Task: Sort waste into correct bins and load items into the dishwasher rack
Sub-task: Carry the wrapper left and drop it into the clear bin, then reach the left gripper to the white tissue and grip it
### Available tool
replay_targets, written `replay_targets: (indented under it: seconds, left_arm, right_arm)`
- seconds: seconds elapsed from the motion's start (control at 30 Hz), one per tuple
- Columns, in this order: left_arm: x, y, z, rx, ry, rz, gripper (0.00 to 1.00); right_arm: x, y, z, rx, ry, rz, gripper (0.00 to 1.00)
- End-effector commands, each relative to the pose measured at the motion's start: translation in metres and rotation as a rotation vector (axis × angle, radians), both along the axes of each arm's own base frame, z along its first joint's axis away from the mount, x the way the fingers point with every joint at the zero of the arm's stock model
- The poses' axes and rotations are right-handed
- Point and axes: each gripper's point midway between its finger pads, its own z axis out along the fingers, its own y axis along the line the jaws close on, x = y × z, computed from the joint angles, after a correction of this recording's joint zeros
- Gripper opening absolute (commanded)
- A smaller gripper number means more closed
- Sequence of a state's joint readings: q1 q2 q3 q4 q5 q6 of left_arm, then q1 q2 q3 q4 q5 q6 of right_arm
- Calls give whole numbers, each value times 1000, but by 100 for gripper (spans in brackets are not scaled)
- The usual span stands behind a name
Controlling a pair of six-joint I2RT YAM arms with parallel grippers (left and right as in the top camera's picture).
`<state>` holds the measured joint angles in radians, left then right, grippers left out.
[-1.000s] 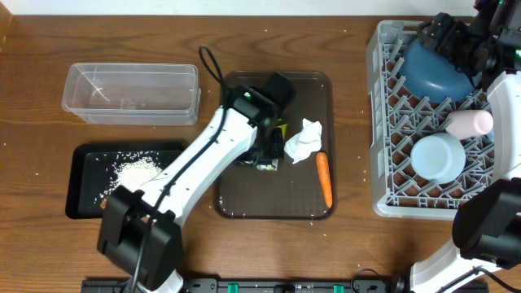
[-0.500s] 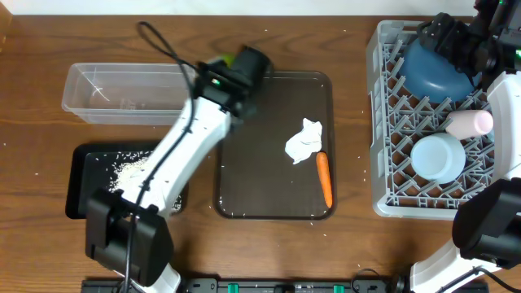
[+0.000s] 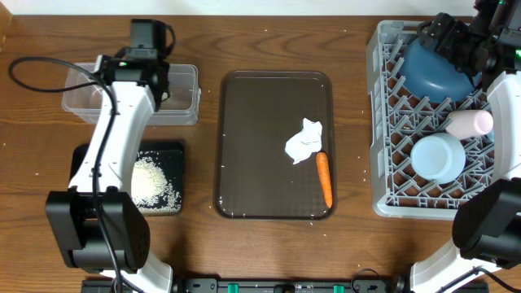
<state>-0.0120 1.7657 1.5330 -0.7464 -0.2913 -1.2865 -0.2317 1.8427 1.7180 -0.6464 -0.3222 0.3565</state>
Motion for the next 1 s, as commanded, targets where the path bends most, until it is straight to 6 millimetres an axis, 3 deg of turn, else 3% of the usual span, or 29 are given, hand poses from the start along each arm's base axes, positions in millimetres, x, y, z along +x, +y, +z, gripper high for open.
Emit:
replay_targets:
  seconds: [0.0, 0.03, 0.07, 0.1, 0.23, 0.37, 0.47, 0.6, 0.73, 0.8, 0.87, 0.97]
  left_arm:
    - [8, -3, -10, -89, -15, 28, 9]
    - [9, -3, -11, -99, -16, 25, 10]
    - [10, -3, -11, -99, -20, 25, 17]
    - [11, -3, -11, -98, -24, 24, 32]
    - [14, -3, -9, -98, -38, 23, 69]
    - [14, -5, -9, -102, -38, 11, 84]
    - [20, -16, -3, -103, -44, -117, 87]
    - [26, -42, 24, -87, -98, -317, 90]
    - [23, -94, 60, 39, -152, -681, 90]
    - [17, -138, 75, 166, -175, -951, 90]
    - [9, -175, 78, 266, -172, -1142, 96]
    - [-6, -225, 66, 353, -150, -1386, 96]
  right_arm:
    - [-2, -7, 2, 8, -4, -16, 99]
    - [-2, -7, 2, 8, -4, -15, 99]
    - [-2, -7, 2, 8, -4, -15, 99]
    - [-2, -7, 2, 8, -4, -15, 99]
    - [-2, -7, 2, 8, -4, -15, 99]
    - [-2, -7, 2, 8, -4, -15, 99]
    - [-2, -7, 2, 8, -4, -15, 99]
    - [-2, -7, 2, 8, -4, -15, 99]
    - [-2, -7, 2, 8, -4, -15, 99]
    - [-2, -7, 2, 8, -4, -15, 99]
    - [-2, -7, 2, 8, -4, -15, 99]
    - [-2, -7, 2, 8, -4, -15, 99]
